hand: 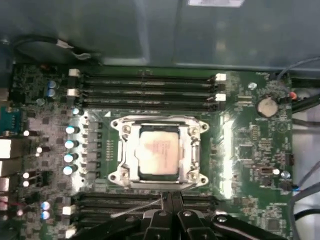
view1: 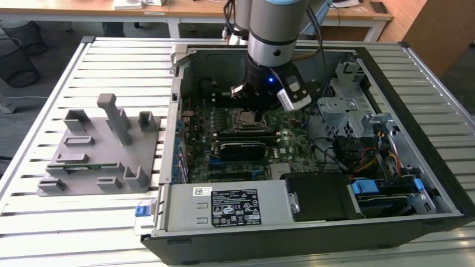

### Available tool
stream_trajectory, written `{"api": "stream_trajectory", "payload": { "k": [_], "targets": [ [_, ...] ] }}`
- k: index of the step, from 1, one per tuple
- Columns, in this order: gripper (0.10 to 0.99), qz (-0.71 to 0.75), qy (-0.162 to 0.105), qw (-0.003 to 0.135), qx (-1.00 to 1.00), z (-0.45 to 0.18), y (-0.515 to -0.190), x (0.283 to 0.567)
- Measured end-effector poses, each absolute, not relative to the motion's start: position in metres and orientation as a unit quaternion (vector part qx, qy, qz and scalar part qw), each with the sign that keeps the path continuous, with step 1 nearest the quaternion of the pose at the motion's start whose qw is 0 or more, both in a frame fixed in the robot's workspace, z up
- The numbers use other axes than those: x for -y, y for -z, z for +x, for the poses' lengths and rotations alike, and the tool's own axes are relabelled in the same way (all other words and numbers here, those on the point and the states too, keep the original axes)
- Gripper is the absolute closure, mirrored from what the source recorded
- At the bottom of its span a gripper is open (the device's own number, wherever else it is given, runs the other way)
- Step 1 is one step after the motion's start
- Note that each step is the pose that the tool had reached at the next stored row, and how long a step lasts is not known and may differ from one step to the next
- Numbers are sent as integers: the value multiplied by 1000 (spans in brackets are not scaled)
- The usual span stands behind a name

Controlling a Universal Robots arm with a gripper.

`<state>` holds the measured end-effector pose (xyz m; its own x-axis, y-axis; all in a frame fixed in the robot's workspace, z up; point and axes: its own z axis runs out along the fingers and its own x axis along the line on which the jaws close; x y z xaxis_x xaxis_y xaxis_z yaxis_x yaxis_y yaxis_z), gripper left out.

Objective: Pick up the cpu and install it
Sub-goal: 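Install the second cpu locking lever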

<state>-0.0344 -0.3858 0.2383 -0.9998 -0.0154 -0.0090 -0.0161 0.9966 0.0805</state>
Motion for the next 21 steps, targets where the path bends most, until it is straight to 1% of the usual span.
{"api": "stream_trajectory", "payload": {
  "k": [21],
  "targets": [
    [980, -8, -44, 4, -999, -58, -232, 394]
  ]
}}
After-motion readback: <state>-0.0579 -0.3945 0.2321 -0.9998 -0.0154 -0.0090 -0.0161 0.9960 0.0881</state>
